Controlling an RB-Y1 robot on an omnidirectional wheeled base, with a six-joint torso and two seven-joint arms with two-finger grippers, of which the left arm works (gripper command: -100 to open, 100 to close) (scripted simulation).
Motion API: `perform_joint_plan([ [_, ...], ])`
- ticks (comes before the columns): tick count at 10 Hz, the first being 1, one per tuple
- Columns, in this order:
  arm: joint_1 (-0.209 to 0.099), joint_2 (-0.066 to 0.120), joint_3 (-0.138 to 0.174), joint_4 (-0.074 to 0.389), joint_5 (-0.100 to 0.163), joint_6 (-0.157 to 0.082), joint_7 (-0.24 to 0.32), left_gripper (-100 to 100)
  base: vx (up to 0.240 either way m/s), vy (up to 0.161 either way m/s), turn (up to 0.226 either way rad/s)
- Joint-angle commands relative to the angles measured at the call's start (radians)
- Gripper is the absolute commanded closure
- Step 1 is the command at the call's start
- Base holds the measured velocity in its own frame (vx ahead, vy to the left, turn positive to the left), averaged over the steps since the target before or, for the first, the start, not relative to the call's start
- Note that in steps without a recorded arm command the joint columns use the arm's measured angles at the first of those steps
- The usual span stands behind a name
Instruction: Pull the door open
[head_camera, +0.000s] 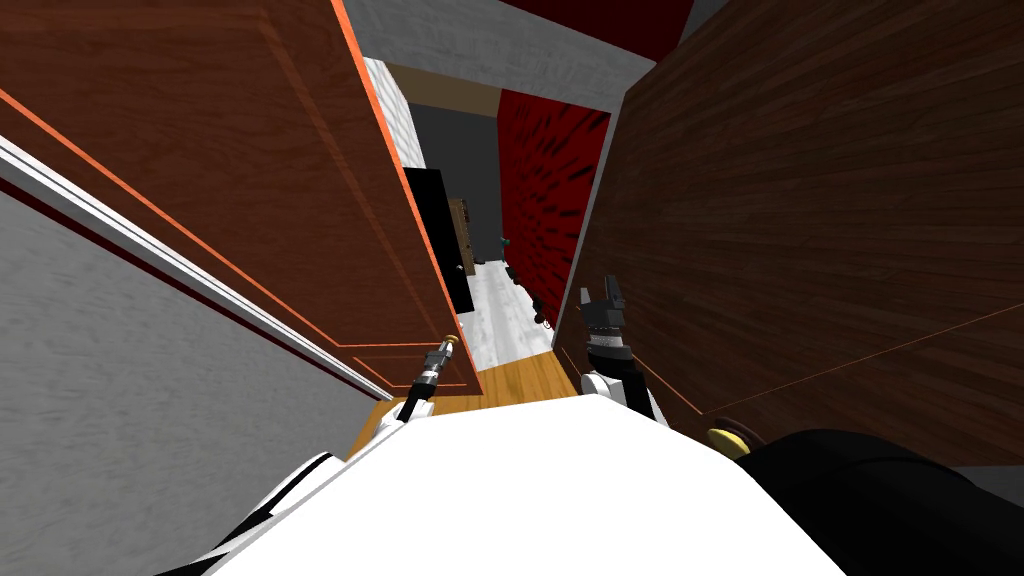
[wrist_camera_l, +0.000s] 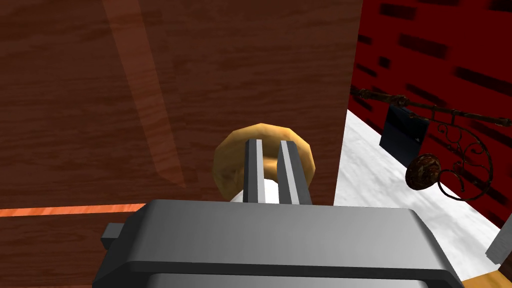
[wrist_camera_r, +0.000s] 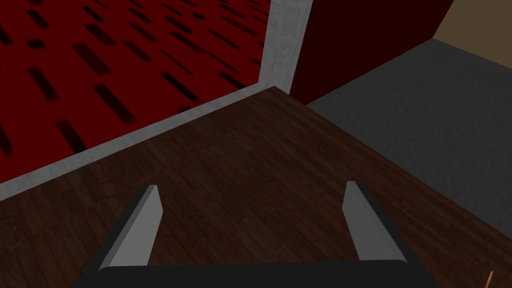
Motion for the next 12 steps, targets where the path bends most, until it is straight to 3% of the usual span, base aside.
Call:
perform_joint_plan([
  [1,0.003,-0.008,-0.013,0.028,0.0,0.014,0.03,100,-0.008,0.008,-0.007],
  [3,0.002,-0.007,-0.017,0.028,0.004,0.014,0.066,100,-0.006,0.011,-0.005],
  [6,0.002,-0.007,-0.017,0.028,0.004,0.014,0.066,100,-0.001,0.003,0.001],
  [7,-0.023,0.0,-0.01,0.025,0.006,0.002,0.069,100,-0.009,-0.004,0.007],
  [8,-0.006,0.026,-0.023,0.039,0.005,-0.036,0.102,100,-0.125,-0.017,-0.229],
  [10,0.009,0.041,-0.033,0.047,0.003,-0.057,0.122,100,-0.142,0.005,-0.134],
  [12,0.033,0.067,-0.049,0.06,0.0,-0.092,0.156,100,-0.13,0.035,-0.141],
])
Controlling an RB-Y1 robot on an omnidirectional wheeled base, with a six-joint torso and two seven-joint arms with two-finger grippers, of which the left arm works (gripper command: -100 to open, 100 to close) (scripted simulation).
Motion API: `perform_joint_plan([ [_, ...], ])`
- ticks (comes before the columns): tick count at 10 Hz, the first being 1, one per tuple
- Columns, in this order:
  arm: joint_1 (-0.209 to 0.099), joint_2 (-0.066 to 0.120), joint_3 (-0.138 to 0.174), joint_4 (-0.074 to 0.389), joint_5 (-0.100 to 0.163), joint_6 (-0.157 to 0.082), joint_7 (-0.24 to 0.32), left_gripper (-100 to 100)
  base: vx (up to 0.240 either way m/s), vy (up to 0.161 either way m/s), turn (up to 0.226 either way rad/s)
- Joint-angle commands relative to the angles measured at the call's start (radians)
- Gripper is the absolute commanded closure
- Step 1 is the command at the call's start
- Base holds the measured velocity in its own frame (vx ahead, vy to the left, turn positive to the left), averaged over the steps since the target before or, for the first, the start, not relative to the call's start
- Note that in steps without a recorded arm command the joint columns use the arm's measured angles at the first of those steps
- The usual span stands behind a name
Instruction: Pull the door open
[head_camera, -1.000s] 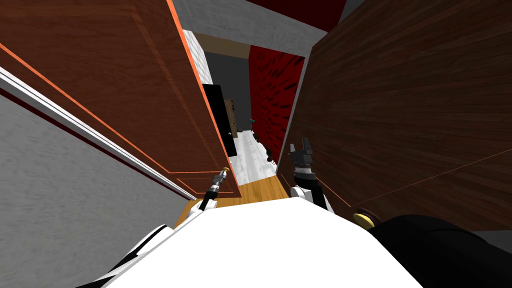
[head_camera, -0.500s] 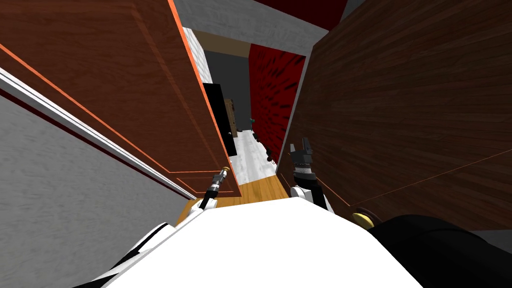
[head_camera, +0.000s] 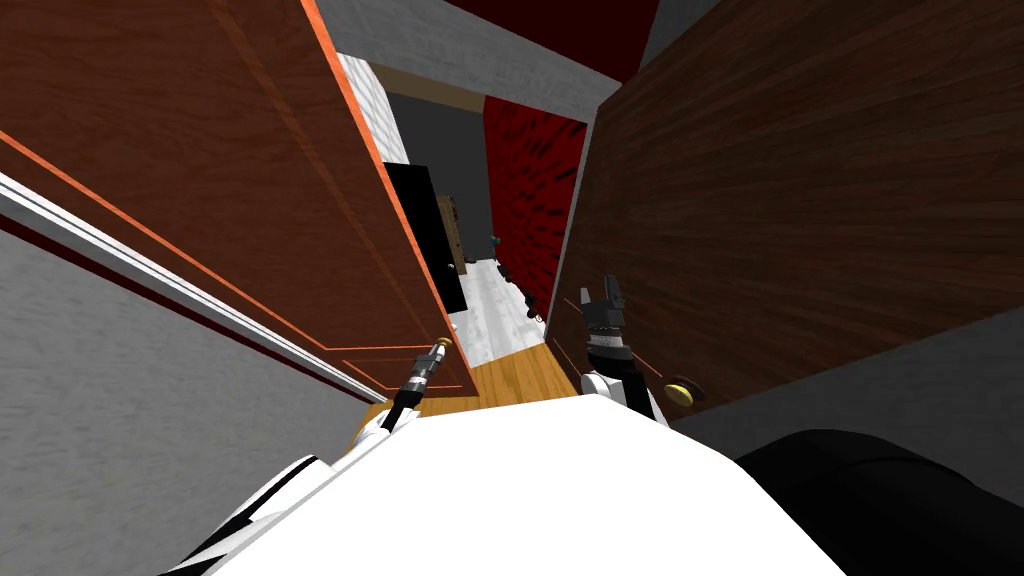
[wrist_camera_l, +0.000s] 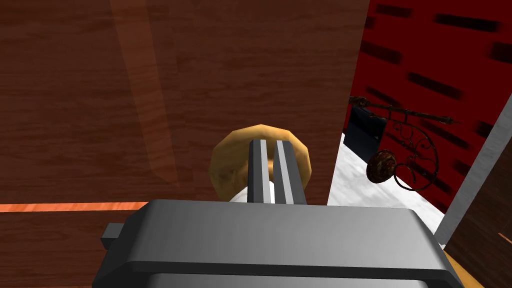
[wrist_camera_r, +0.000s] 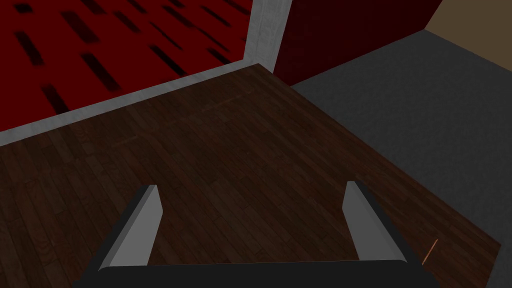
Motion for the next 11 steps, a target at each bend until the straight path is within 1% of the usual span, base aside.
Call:
perform_joint_plan([
  [1,0.033,0.004,-0.019,0.002,-0.006,-0.003,0.018,100,-0.132,0.017,-0.1],
  [2,0.033,0.004,-0.019,-0.011,-0.006,-0.003,0.018,100,-0.082,0.008,0.0],
  [3,0.033,0.004,-0.019,0.002,-0.006,-0.003,0.018,100,-0.032,0.004,0.013],
  [4,0.033,0.004,-0.019,0.002,-0.006,-0.003,0.018,100,0.0,0.0,0.0],
  [5,0.057,0.029,-0.036,0.015,-0.01,-0.038,0.052,100,-0.082,0.065,-0.197],
  [6,0.065,0.036,-0.041,0.018,-0.011,-0.049,0.063,100,-0.149,0.068,-0.19],
  [8,0.065,0.036,-0.041,0.018,-0.011,-0.049,0.063,100,-0.068,0.019,-0.012],
  [11,0.065,0.036,-0.041,0.018,-0.011,-0.049,0.063,100,0.001,-0.005,0.009],
])
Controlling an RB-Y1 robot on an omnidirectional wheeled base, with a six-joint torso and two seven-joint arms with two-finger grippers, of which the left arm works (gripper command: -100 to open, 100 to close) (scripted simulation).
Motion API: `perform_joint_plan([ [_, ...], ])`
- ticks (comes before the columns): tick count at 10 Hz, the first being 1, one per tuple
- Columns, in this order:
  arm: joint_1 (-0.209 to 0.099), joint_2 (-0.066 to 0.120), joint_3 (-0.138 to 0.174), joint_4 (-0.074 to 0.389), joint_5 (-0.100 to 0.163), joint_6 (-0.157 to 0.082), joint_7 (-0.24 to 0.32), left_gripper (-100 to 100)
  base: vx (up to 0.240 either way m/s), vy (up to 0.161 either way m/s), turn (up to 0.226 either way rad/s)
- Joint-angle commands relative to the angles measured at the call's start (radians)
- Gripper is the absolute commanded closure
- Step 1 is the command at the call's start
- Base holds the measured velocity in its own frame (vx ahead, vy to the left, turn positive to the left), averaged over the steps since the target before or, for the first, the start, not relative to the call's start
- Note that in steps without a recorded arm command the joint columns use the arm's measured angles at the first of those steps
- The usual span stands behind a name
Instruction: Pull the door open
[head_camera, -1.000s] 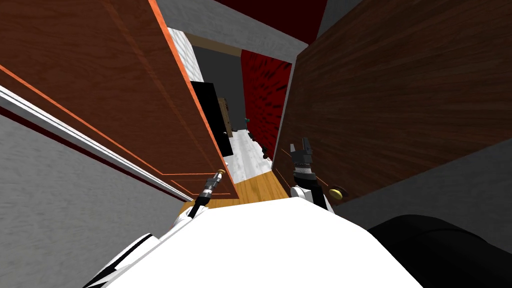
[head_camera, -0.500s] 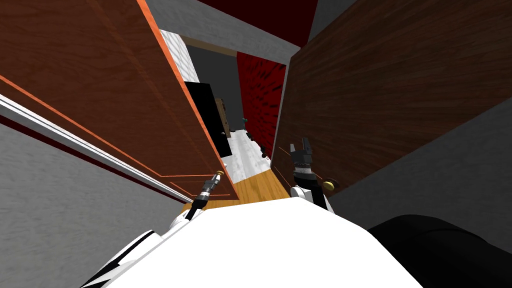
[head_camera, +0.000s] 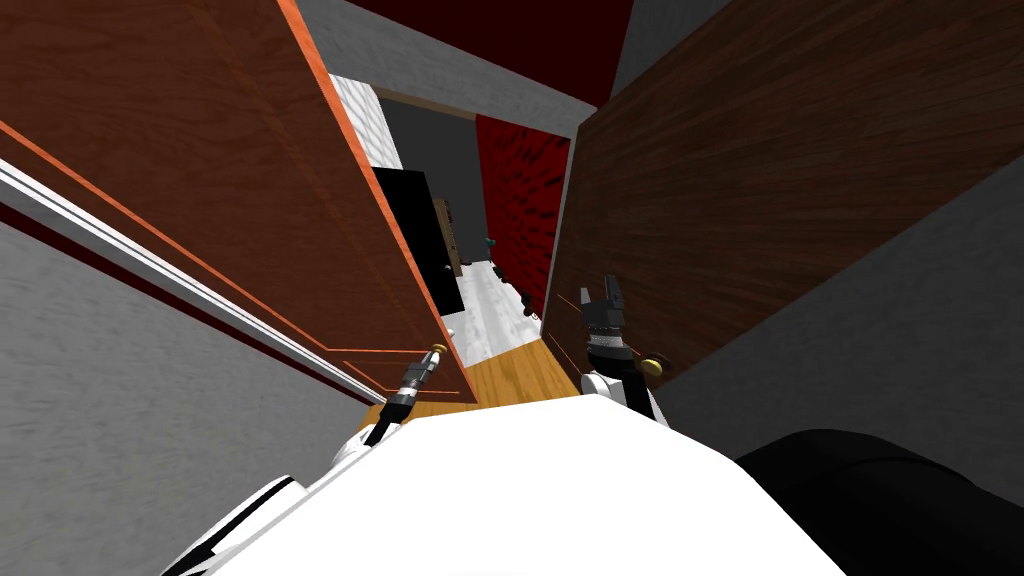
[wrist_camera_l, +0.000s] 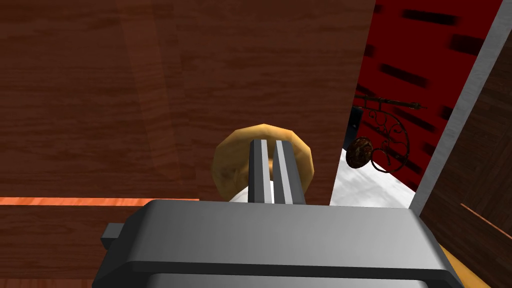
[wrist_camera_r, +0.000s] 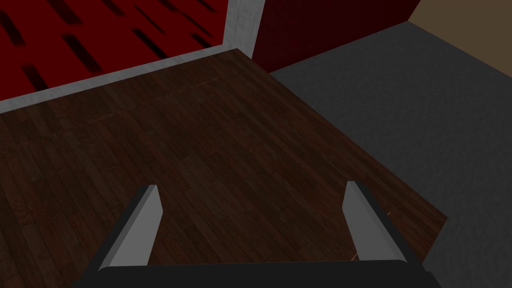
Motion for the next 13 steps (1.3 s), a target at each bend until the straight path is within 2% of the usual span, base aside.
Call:
perform_joint_plan([
  [1,-0.004,-0.018,-0.013,0.036,-0.007,0.002,0.006,100,0.004,0.0,0.01],
  [3,-0.004,-0.018,-0.013,0.036,-0.007,0.002,0.006,100,0.0,0.0,0.0],
  [6,0.01,-0.006,-0.022,0.042,-0.009,-0.017,0.025,100,-0.037,0.017,-0.052],
  [8,0.01,-0.006,-0.022,0.042,-0.009,-0.017,0.025,100,-0.034,0.019,-0.007],
  [9,0.024,0.008,-0.032,0.049,-0.012,-0.038,0.045,100,-0.082,0.053,-0.098],
  [10,-0.025,-0.002,-0.027,0.111,-0.012,-0.079,0.05,-100,-0.148,0.025,0.0],
  [13,-0.001,0.009,-0.04,0.116,-0.015,-0.093,0.067,-100,-0.21,-0.006,0.087],
])
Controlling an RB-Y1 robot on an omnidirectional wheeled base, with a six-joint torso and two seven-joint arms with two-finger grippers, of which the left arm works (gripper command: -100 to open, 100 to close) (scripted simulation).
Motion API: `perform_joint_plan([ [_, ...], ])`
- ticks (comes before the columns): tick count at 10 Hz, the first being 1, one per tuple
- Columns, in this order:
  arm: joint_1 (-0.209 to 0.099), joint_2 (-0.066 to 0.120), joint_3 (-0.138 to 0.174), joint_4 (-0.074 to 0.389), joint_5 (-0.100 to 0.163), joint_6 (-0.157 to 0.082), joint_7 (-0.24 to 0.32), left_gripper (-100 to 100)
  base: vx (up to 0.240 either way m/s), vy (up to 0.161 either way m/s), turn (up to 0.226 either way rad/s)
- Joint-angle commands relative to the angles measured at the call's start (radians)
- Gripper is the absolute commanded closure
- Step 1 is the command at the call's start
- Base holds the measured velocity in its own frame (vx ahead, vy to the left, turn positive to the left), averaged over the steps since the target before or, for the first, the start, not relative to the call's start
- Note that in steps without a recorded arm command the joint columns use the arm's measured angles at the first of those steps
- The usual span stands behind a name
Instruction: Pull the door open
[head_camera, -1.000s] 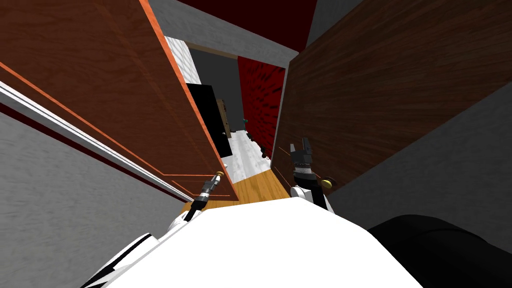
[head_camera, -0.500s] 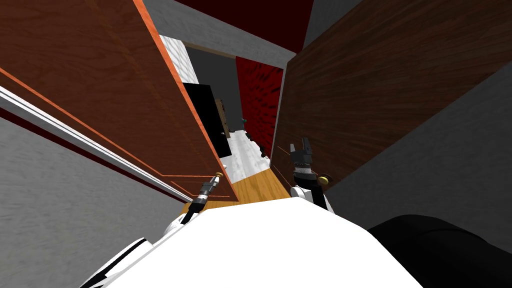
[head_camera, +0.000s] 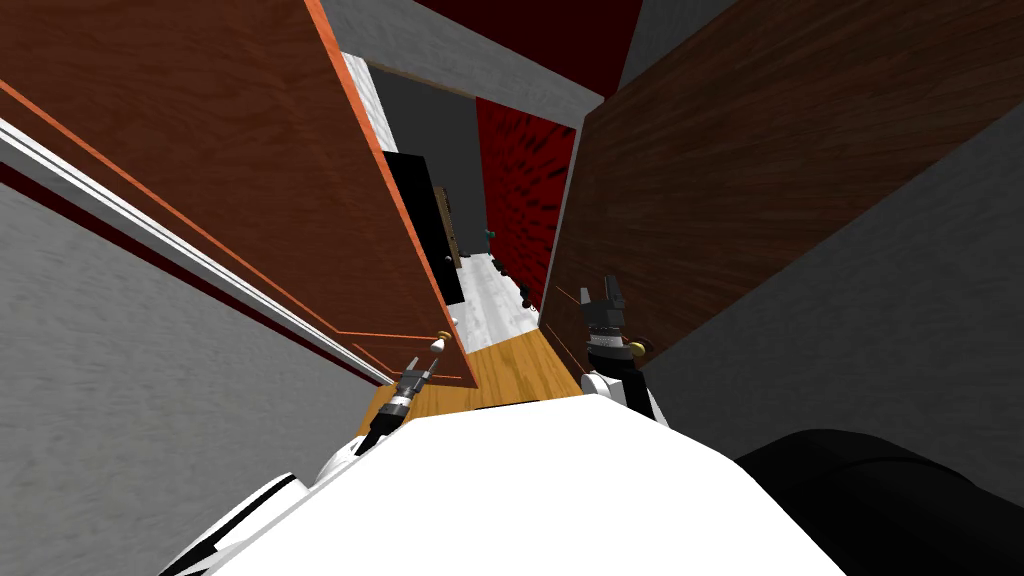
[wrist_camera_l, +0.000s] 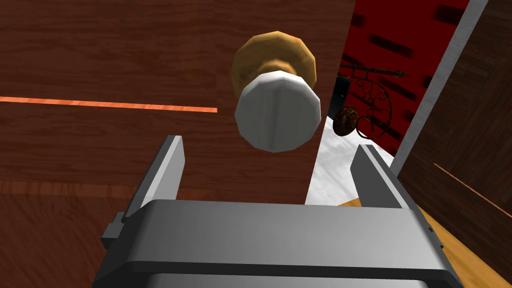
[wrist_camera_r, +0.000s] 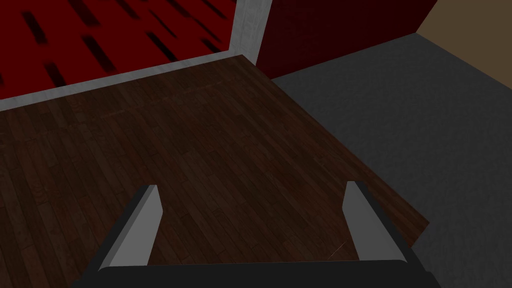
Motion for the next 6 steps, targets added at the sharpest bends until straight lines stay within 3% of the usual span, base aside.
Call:
perform_joint_plan([
  [1,0.011,0.003,-0.007,0.006,-0.002,-0.007,0.008,-100,-0.174,-0.024,0.046],
  [2,0.019,0.007,-0.011,0.007,-0.003,-0.011,0.014,-100,-0.173,-0.042,0.056],
  [3,0.022,0.008,-0.007,-0.012,-0.001,0.003,0.005,-100,-0.081,-0.021,0.016],
  [6,0.006,-0.016,0.008,-0.01,0.003,0.024,-0.017,-100,0.169,-0.001,-0.053],
])
